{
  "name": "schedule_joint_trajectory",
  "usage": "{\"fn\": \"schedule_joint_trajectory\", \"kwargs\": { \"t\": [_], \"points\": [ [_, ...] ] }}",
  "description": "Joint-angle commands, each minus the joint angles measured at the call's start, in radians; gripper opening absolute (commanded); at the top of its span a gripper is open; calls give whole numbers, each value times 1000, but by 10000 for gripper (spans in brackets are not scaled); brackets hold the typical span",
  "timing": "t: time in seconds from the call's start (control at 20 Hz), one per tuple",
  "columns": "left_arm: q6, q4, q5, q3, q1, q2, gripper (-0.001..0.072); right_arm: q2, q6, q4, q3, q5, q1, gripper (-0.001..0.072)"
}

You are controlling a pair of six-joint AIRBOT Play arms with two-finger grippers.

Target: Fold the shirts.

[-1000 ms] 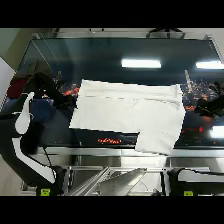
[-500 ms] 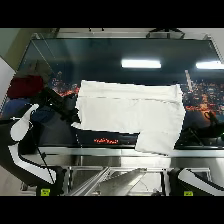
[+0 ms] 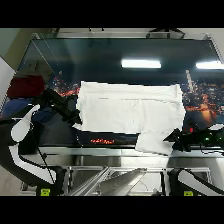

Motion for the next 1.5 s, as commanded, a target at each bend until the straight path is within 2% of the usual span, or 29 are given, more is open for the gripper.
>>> {"fn": "schedule_joint_trajectory", "kwargs": {
  "t": [0.0, 0.05, 0.15, 0.3, 0.4, 0.5, 0.6, 0.8, 0.9, 1.1, 1.2, 1.35, 1.45],
  "points": [
    [2, -5, 42, 0, 0, 1, 16, 37, -14, 27, -10, 64, 29, 230],
    [2, -5, 46, 0, 0, 1, 16, 60, -15, 28, -9, 61, 29, 203],
    [2, -7, 43, 0, 0, 14, 16, 101, -22, 35, 16, 60, 29, 25],
    [1, -5, 44, 1, 18, 73, 16, 104, -22, 39, 142, 56, 26, 24],
    [-32, -8, 37, 18, 50, 119, 16, 77, -29, 97, 284, 58, 27, 24],
    [-47, -16, 40, 87, 65, 152, 16, 37, -53, 195, 438, 58, 34, 25],
    [-52, -63, 22, 204, 58, 164, 15, -21, -52, 223, 594, 54, 56, 25],
    [-105, -80, -24, 464, 14, 62, 15, -213, -56, 232, 857, -24, 144, 25],
    [-127, -79, -31, 548, 0, -30, 15, -333, -93, 232, 951, -84, 182, 25],
    [-198, 27, -27, 684, -22, -222, 16, -531, -180, 230, 1011, -180, 230, 26],
    [-209, 51, -17, 734, -27, -300, 16, -599, -184, 176, 1011, -210, 232, 26],
    [-233, 50, -19, 786, -19, -369, 15, -640, -183, 61, 1011, -257, 217, 26],
    [-232, 52, -24, 792, -19, -384, 16, -641, -183, 52, 1016, -293, 205, 25]
  ]
}}
